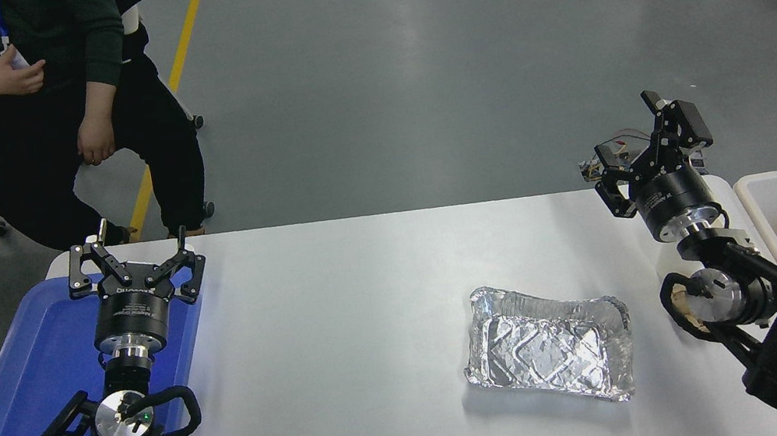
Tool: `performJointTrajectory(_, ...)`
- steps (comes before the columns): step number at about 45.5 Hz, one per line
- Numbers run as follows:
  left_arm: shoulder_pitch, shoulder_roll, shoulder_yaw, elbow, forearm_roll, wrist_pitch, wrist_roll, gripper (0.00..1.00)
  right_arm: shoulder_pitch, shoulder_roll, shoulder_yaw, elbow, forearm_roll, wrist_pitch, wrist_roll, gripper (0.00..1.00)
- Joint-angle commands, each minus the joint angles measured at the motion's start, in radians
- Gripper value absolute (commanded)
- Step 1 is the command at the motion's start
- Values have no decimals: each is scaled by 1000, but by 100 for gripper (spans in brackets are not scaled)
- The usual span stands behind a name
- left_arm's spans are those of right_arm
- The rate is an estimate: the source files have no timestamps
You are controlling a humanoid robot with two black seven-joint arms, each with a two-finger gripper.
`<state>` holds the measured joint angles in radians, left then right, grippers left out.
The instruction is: Pick up paper cup place in dustbin
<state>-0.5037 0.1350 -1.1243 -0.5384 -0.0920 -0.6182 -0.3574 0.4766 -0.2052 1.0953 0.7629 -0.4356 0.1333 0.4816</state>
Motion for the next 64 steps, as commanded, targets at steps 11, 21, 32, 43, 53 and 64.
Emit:
performJointTrajectory(11, -1, 0, 1, 0, 0, 0, 0, 100, 5, 1, 0, -1, 0, 0, 0, 100)
performJointTrajectory(21, -1, 0, 1, 0, 0, 0, 0, 100, 4, -3, 0, -4, 0, 0, 0, 100)
performJointTrajectory(32, -1, 0, 1, 0, 0, 2, 0, 100, 4, -7, 3, -5, 0, -1, 0, 100)
performJointTrajectory(43, -1, 0, 1, 0, 0, 0, 0, 100, 4, -8, 1, -10, -2, -3, 0, 100)
performJointTrajectory(53, -1, 0, 1, 0, 0, 0, 0, 100, -7, -8, 0, -8, -2, -1, 0, 100)
performJointTrajectory(64, -1, 0, 1, 0, 0, 0, 0, 100, -6, -13, -52, -10, -2, -3, 0, 100)
